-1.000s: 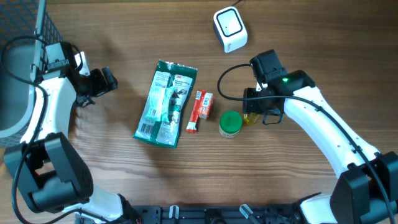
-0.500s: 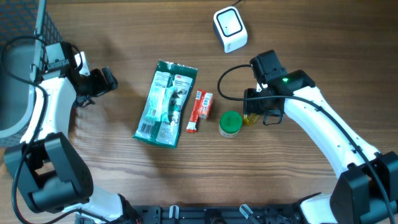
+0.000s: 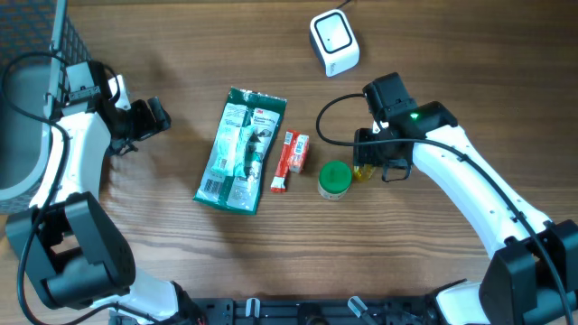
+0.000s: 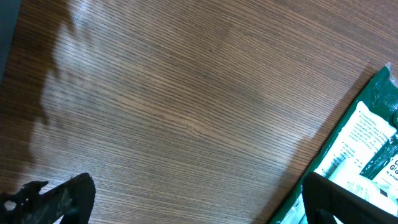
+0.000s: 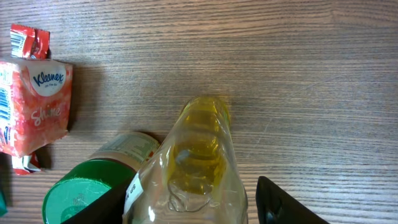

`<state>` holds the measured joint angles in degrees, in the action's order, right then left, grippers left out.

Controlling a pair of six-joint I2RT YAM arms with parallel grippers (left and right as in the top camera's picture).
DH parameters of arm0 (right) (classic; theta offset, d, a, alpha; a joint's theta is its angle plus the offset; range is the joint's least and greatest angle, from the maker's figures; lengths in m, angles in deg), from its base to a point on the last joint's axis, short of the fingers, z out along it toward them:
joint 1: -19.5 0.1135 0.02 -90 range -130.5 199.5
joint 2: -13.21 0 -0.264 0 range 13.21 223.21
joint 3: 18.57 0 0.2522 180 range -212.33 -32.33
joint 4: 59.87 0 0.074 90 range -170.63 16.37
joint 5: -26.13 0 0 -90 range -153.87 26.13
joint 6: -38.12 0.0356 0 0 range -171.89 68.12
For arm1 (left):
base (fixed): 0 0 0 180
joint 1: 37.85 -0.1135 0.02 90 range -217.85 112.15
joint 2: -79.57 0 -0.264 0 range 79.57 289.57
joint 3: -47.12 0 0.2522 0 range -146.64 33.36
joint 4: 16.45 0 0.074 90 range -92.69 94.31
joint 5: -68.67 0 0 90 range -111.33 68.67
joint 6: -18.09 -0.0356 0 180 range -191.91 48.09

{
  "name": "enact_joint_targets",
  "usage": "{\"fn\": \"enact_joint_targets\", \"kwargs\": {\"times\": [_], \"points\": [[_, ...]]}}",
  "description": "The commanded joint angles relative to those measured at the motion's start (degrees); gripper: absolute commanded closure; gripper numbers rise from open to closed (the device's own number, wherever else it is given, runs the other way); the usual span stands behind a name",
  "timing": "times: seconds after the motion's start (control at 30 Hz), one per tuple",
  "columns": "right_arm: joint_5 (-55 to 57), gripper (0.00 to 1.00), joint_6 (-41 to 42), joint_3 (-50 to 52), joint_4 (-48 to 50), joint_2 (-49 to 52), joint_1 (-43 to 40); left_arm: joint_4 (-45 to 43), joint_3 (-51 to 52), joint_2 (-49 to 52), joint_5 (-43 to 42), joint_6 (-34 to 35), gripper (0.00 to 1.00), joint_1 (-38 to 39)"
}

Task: Scan the item barcode
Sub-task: 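Grasp the yellow bottle with the right gripper and lift it right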

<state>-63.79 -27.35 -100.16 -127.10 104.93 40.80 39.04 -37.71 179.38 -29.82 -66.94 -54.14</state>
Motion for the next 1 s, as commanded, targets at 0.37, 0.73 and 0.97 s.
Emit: {"fn": "enact_joint_targets", "kwargs": {"times": [0.37,0.73,0.97], "points": [[-0.11,0.54,1.44,0.26,2.82,0.7,0.24,0.02,0.63,0.5,-0.46,-0.48,0.0,-0.55],[-12.02,0.66,-2.05,-0.52,2.19,-8.11,-8.2,0.02,0.63,0.5,-0.46,-0.48,0.0,-0.55],[-43.23,0.72,-12.37,-0.52,3.1,-19.56,-19.82,0.02,0.63,0.5,-0.46,-0.48,0.0,-0.55]]}}
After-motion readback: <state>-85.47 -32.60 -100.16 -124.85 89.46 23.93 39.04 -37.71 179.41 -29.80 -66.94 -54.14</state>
